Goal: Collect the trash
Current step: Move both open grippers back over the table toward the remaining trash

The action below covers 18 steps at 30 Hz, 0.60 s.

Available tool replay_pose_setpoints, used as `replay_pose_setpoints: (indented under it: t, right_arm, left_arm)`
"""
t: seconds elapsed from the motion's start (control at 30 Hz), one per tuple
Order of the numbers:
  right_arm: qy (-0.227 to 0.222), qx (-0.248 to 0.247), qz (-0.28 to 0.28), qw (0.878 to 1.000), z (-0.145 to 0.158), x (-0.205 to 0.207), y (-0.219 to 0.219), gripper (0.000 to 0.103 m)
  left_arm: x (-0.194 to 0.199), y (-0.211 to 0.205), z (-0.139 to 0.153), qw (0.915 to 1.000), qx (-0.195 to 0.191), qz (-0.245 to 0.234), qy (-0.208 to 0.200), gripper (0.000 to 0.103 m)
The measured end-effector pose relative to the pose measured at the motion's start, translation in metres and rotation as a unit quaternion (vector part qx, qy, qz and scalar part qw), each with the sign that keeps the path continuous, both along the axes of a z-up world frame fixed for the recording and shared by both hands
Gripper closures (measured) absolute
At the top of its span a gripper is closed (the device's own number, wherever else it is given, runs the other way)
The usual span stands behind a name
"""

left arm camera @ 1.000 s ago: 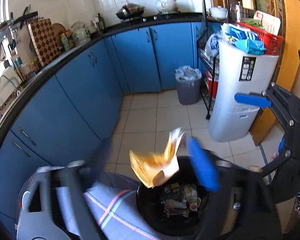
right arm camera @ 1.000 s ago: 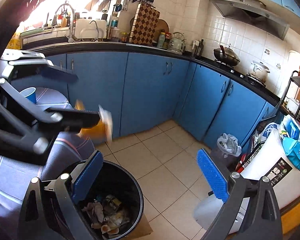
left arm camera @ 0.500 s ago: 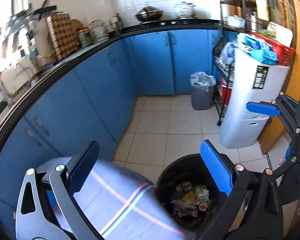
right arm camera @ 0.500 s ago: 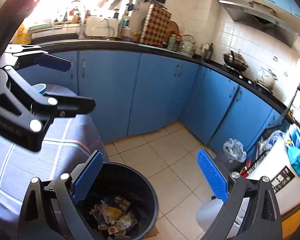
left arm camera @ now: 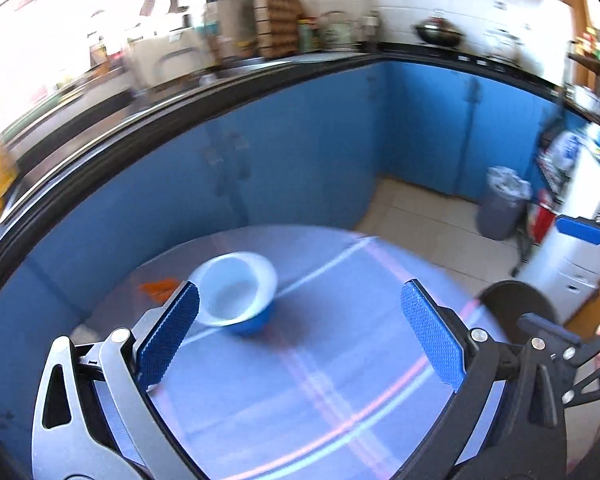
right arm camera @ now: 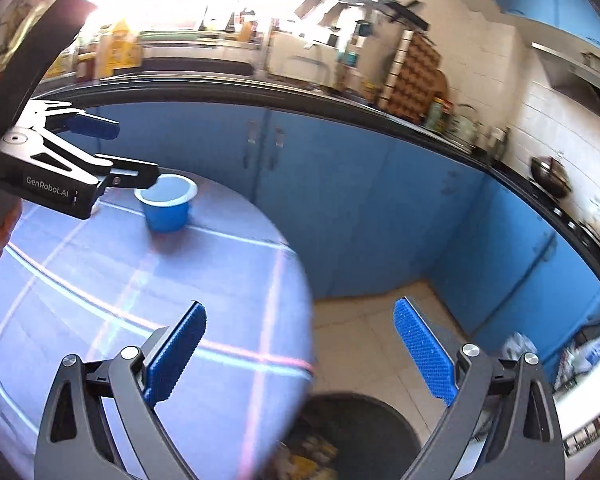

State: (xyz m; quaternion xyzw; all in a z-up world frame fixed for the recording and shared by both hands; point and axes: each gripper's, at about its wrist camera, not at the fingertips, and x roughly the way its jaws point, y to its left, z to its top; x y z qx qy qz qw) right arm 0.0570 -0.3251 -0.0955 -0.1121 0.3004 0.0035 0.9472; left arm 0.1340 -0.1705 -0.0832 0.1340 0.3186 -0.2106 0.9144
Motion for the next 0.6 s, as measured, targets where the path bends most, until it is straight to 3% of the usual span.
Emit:
replay_pose_setpoints:
  t: [0.33,0.6]
  right_arm:
    - [0.027,0.024,0.068,0.997,-0.011,0.080,0.094,0.010]
    - [0.069,0.039,0.069,0.994,-0.037,0.145,0.137,0.010]
  left_arm:
    - [0.040,0.141,-0.027,0.9941,0.008,0.107,0.017,0.004]
    - [0.092,0.217,-0.080,0.9871,0.027,0.145,0.062,0.004]
